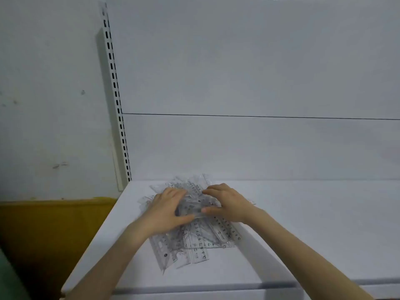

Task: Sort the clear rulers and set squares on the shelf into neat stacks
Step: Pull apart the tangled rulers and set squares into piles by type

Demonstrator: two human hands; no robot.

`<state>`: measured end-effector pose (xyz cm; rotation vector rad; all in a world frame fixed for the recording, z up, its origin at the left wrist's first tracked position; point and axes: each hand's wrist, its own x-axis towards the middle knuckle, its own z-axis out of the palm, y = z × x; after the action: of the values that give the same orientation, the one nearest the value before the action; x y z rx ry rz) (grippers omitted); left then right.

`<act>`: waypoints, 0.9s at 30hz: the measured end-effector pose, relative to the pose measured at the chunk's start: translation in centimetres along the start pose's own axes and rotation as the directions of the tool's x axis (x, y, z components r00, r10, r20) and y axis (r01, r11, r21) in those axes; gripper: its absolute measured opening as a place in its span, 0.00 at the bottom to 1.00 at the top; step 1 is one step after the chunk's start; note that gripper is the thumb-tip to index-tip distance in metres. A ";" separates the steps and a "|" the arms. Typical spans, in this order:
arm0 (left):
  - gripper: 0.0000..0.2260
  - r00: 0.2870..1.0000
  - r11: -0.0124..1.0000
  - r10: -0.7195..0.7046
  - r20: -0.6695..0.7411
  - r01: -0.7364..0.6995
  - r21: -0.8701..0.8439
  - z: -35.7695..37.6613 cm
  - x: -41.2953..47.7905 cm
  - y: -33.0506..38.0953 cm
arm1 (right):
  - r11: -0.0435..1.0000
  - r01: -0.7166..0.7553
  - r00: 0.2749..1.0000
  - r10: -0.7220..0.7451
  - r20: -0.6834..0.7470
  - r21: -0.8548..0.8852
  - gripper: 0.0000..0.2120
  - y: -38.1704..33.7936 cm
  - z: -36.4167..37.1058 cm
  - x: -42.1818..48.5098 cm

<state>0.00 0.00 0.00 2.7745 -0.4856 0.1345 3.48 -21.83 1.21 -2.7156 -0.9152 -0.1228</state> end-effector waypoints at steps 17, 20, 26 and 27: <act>0.28 0.980 0.854 -0.157 -0.122 0.072 -0.515 -0.4 0.7 0.2 | 0.982 -0.017 0.996 0.032 -0.080 0.186 0.12 0.5 1.4 1.9; 0.28 0.982 0.814 -0.169 -0.089 0.088 -0.574 -0.5 0.6 0.3 | 0.968 -0.056 0.990 0.086 -0.114 0.245 0.07 0.3 1.2 2.0; 0.28 0.982 0.803 -0.164 -0.091 0.079 -0.591 -0.8 0.6 0.4 | 0.895 -0.122 0.978 0.183 -0.104 0.429 0.01 1.2 0.4 1.9; 0.26 0.979 0.791 -0.174 -0.109 0.073 -0.607 -0.8 0.6 0.4 | 0.871 -0.108 0.977 0.183 -0.112 0.479 0.02 1.5 0.1 1.7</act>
<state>0.44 -0.28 1.01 2.1338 -0.2419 0.1411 5.70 -21.95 1.07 -2.2706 -0.5949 -0.0668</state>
